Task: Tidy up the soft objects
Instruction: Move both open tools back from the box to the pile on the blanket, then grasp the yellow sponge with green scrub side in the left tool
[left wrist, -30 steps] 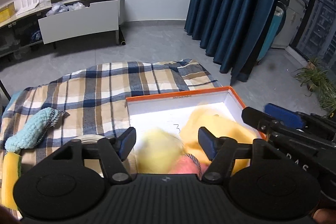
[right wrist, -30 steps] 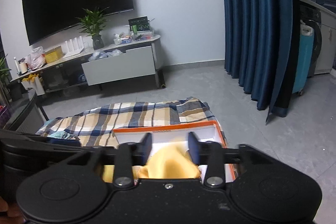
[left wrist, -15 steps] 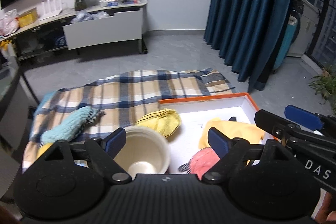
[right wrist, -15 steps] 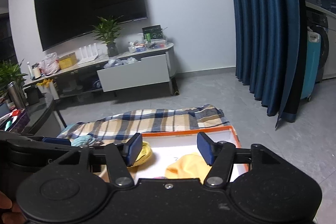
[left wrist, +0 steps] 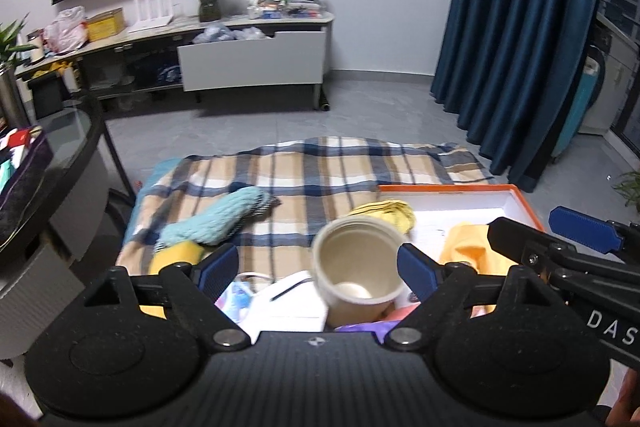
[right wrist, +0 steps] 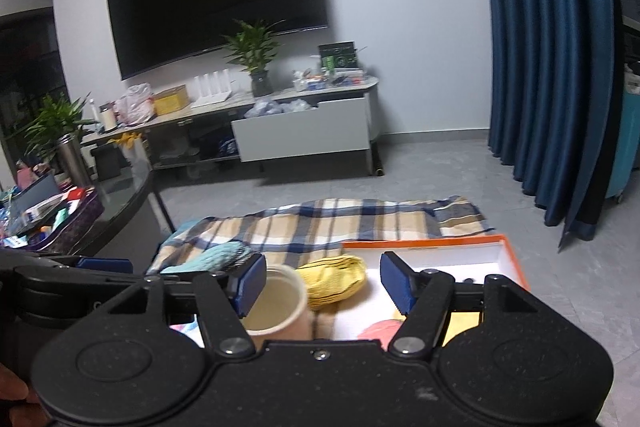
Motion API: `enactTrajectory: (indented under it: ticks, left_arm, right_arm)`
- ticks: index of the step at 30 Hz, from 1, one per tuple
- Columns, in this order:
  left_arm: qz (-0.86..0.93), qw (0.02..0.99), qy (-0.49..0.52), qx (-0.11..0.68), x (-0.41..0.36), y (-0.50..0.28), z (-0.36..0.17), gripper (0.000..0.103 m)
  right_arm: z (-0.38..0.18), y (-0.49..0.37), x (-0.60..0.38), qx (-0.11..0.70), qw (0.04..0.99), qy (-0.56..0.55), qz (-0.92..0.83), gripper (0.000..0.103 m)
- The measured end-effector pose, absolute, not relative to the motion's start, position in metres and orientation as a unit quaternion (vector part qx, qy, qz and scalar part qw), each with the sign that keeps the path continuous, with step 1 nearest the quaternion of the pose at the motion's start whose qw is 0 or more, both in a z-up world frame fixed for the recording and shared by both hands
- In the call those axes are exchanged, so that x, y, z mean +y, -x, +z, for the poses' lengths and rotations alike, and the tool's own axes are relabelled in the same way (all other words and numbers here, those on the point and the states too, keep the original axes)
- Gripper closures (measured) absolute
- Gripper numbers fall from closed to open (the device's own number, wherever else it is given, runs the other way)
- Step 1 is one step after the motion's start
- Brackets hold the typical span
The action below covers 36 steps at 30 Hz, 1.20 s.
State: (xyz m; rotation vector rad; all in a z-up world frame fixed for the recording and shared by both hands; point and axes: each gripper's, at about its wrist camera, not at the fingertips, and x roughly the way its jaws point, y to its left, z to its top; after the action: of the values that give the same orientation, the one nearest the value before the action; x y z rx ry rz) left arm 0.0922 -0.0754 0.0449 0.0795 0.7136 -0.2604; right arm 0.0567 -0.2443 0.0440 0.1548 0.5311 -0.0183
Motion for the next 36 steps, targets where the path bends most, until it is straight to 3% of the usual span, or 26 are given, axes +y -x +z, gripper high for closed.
enactTrajectory:
  ticks: [22, 36]
  left_arm:
    - [-0.08, 0.933, 0.008, 0.35, 0.015, -0.081, 0.033, 0.013]
    - [-0.017, 0.918, 0.024, 0.396, 0.069, -0.095, -0.01, 0.013]
  right_arm:
    - [0.029, -0.072, -0.165, 0.291, 0.952, -0.053, 0.077, 0.026]
    - [0.015, -0.065, -0.159, 0.312, 0.942, -0.062, 0.104, 0.026]
